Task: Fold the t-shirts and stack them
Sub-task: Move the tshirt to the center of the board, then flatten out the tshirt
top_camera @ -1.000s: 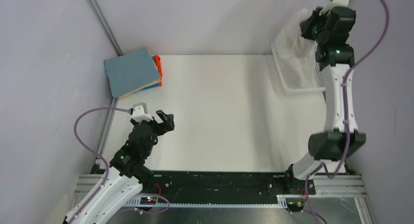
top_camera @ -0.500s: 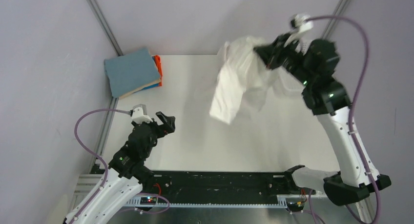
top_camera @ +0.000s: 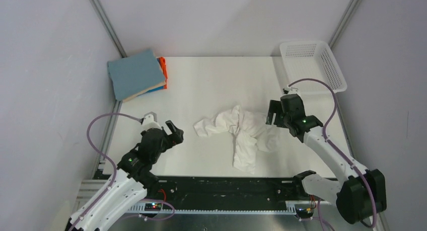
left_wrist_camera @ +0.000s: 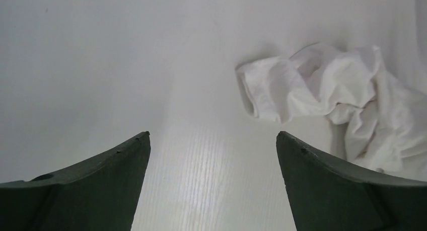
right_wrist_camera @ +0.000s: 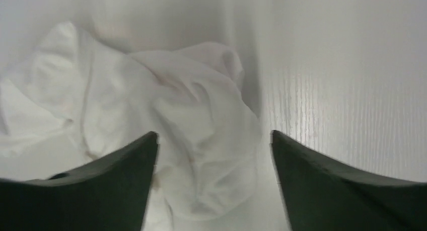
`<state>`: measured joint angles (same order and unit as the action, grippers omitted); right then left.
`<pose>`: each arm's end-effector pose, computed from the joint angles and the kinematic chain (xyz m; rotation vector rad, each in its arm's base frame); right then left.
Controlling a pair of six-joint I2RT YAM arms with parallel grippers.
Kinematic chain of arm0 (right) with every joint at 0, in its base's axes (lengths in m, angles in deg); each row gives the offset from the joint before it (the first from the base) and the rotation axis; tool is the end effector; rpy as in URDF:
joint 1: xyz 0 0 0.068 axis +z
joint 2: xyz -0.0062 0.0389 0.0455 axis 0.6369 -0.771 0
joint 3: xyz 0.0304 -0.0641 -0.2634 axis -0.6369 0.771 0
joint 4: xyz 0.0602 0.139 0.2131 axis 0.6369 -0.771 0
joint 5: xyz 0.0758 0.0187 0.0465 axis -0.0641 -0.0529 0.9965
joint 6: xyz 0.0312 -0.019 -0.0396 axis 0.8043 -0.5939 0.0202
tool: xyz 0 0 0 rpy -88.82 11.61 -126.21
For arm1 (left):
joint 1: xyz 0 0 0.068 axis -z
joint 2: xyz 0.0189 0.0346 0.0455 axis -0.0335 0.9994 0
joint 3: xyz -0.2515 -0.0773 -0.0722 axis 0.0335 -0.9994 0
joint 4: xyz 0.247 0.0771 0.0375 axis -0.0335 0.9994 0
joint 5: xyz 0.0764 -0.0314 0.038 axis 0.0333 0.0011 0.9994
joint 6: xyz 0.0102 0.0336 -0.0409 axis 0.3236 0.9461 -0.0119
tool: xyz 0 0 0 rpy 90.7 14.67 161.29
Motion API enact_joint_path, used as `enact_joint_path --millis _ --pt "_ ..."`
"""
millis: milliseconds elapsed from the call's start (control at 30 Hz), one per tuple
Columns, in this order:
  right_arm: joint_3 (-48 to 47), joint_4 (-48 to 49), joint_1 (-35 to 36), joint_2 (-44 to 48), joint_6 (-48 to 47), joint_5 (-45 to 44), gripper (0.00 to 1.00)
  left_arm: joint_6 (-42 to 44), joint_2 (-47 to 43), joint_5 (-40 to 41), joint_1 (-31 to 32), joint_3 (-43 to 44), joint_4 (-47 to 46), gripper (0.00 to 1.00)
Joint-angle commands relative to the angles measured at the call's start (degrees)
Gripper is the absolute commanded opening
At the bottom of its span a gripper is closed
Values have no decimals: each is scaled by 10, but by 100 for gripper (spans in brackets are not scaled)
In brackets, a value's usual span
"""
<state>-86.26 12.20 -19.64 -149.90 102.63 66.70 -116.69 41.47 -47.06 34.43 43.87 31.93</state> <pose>0.2169 0.0726 0.2445 0.0700 2.3751 0.1382 0.1091 -0.0537 0.2197 -0.4213 2.0566 -0.3952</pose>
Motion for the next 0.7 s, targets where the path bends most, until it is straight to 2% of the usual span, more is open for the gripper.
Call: enact_joint_path --millis 0,100,167,233,267,300,367,500,567,667 --pt "-23 -1 10 78 59 -84 96 -23 60 -21 0 8 1 98" --pt "-24 -46 58 135 98 -73 99 -24 96 -23 0 16 1 98" --pt "-23 -86 125 153 131 -77 99 -25 108 -20 0 16 -3 98" --pt "-19 -124 217 152 173 -97 99 -23 117 -19 0 16 -10 98" --pt "-14 -141 289 140 186 -112 99 -23 119 -19 0 16 -12 98" --pt "-14 -149 324 131 209 -121 99 -23 125 -20 -1 17 -17 98" --pt "-13 -163 439 77 254 -149 98 -21 135 -25 -1 19 -26 98" --pt "-13 -117 507 -31 309 -147 96 -22 157 -28 0 25 -42 98" --pt "-16 -88 512 -86 318 -139 94 -22 168 -28 0 27 -47 98" --pt "-20 -60 500 -144 341 -116 84 -22 181 -29 -1 30 -49 98"
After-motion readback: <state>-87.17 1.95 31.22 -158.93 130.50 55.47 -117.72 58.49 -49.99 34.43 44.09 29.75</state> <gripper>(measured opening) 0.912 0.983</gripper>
